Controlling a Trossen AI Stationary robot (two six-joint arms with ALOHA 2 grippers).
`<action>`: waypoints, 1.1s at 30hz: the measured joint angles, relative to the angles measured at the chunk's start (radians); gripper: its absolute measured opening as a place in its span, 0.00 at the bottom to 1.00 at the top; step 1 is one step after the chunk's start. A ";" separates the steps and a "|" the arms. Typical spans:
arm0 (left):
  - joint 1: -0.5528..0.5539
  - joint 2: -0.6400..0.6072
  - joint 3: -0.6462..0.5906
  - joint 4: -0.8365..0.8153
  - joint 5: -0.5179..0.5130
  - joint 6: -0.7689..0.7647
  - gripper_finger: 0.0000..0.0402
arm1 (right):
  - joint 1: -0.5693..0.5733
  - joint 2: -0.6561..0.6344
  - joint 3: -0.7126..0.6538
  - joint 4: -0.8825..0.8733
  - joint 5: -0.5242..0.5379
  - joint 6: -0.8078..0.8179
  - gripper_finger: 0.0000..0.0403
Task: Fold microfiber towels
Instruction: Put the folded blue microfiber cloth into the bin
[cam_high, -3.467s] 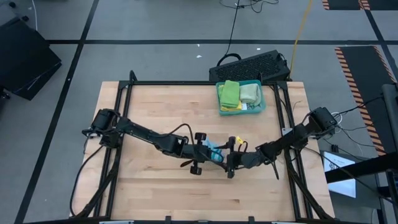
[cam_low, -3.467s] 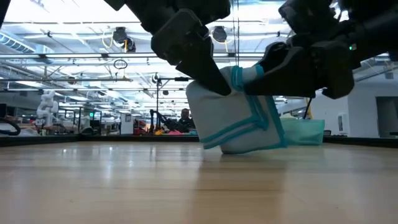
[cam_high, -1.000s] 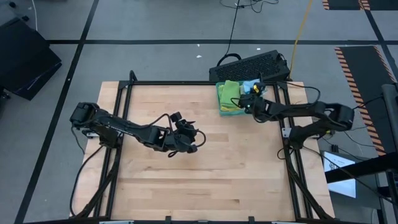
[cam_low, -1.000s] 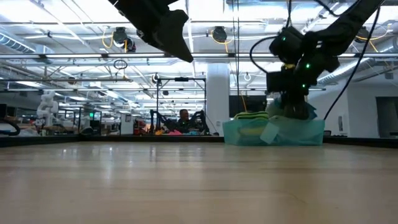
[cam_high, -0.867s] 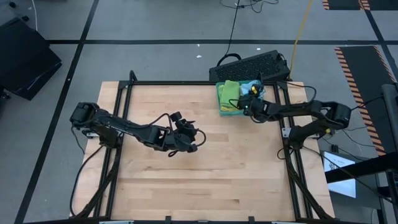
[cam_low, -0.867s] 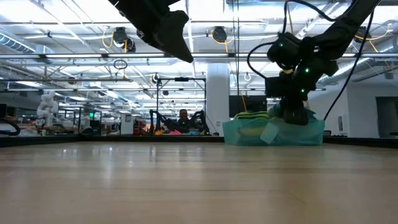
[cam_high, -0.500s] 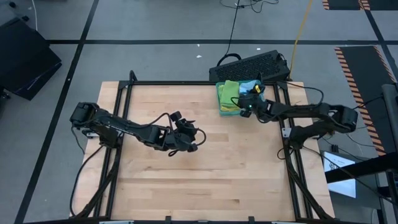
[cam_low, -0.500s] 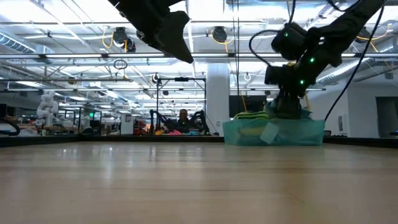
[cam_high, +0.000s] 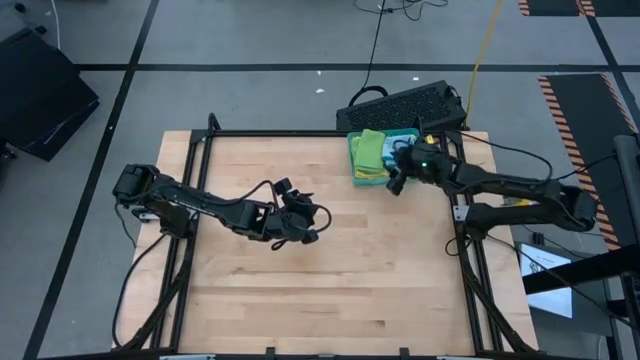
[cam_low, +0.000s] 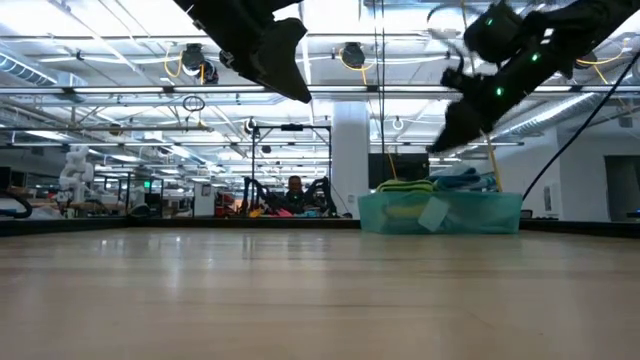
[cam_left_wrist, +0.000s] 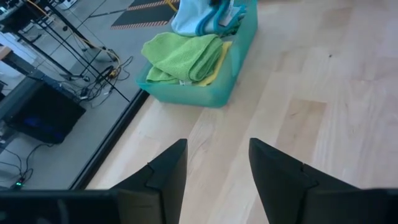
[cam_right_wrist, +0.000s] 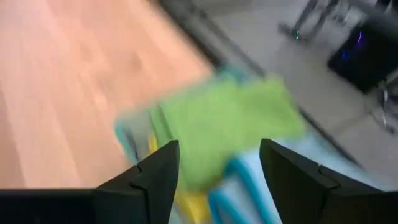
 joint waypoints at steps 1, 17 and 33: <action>0.000 0.000 0.000 0.000 0.000 0.000 0.44 | 0.000 -0.020 0.000 0.031 -0.007 0.005 0.53; -0.002 0.000 0.000 0.045 0.040 0.004 0.44 | -0.252 0.292 -0.101 0.736 -0.216 0.116 0.08; -0.002 0.001 0.000 0.045 0.052 0.009 0.44 | -0.312 0.575 -0.157 0.884 -0.197 0.238 0.00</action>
